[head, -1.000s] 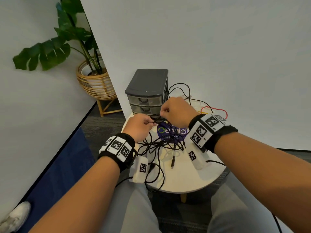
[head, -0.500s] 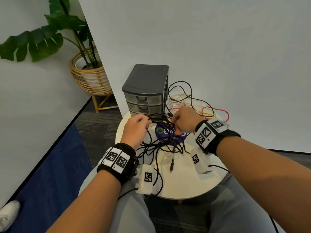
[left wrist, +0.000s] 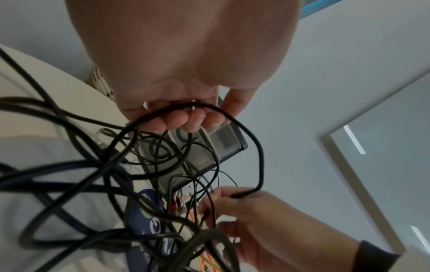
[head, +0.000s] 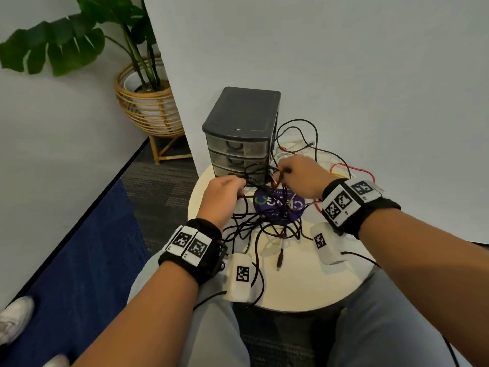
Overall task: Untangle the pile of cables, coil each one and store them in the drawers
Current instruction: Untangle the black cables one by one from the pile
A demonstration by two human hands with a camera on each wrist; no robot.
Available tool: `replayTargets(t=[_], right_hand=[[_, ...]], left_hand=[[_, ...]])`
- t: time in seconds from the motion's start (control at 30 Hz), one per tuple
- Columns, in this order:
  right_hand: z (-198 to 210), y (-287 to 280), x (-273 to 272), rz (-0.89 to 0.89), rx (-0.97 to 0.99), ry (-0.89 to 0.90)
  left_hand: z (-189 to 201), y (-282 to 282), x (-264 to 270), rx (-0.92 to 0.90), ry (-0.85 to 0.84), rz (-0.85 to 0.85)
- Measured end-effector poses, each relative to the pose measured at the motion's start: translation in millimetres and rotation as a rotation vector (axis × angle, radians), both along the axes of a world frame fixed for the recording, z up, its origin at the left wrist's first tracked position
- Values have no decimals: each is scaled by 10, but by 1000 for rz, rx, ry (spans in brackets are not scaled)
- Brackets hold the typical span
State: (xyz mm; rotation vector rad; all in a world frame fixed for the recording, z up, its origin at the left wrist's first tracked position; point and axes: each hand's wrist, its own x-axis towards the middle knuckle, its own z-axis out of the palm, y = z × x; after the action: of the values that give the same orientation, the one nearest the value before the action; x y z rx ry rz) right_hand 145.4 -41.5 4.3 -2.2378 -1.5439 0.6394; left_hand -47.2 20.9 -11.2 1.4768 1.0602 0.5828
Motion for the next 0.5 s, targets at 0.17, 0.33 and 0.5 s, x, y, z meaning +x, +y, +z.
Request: replayTargets(t=[0.17, 0.33, 0.5], right_hand=[[499, -56, -44, 74, 267, 85], [1039, -29, -160, 265, 399, -64], [1508, -36, -222, 359, 497, -258]], left_hand=[[3, -29, 9, 75, 23, 22], [36, 22, 64, 225, 31, 92], [37, 152, 106, 342, 133, -28]])
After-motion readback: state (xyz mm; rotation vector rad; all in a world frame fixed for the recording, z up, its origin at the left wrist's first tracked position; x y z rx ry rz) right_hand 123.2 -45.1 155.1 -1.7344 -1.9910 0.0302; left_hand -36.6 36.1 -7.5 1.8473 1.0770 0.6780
